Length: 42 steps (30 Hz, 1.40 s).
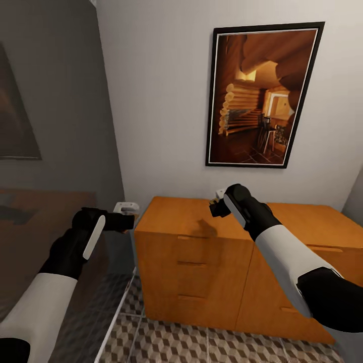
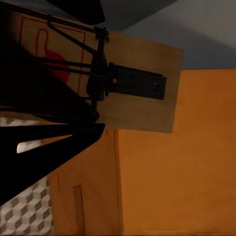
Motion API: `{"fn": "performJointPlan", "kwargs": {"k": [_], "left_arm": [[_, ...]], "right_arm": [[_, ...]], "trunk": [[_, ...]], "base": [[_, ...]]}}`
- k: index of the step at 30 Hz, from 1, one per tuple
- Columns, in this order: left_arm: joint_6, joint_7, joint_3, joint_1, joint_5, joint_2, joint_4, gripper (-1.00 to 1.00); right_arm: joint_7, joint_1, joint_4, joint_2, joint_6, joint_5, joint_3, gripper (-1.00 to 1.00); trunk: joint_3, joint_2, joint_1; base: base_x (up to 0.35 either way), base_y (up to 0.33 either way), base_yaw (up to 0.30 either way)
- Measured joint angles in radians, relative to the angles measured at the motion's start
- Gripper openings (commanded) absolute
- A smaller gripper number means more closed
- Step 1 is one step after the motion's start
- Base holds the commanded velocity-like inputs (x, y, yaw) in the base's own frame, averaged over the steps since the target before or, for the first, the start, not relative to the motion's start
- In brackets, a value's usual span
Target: Take the four mousetraps from the cabinet in the bathroom and place them on the bathroom floor. Make sure all four end up on the same floor surface, and ensure that at least two of them are either under or directly next to the same bathroom sink.
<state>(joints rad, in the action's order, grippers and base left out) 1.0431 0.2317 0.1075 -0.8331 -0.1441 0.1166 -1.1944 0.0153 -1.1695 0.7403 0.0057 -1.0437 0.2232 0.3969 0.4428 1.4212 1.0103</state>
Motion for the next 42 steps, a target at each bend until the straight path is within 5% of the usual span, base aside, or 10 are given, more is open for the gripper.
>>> {"fn": "performJointPlan", "kwargs": {"k": [6,23,31,42], "left_arm": [[0.0,0.0,0.0,0.001,0.0,0.0,0.007,-1.0],[0.0,-0.001,0.001,0.001,0.002,-0.002,0.022,-1.0],[0.0,-0.001,0.001,0.001,0.004,-0.003,0.03,-1.0],[-0.006,-0.008,0.001,0.001,0.002,-0.016,0.057,-1.0]], "right_arm": [[0.002,0.001,0.0,0.001,0.007,0.0,0.0,-1.0],[0.011,0.095,-0.004,0.0,0.31,0.0,-0.004,-1.0],[0.182,0.174,0.02,0.0,0.546,-0.001,-0.007,-1.0],[0.229,0.228,0.074,0.0,0.527,0.007,-0.006,-1.0]], "trunk": [[0.0,0.0,0.0],[0.0,0.0,0.0],[0.0,0.0,0.0],[0.0,0.0,0.0]], "base": [[-0.345,0.0,0.0],[-0.345,0.0,0.0],[-0.346,0.0,0.0],[-0.346,0.0,0.0]]}}
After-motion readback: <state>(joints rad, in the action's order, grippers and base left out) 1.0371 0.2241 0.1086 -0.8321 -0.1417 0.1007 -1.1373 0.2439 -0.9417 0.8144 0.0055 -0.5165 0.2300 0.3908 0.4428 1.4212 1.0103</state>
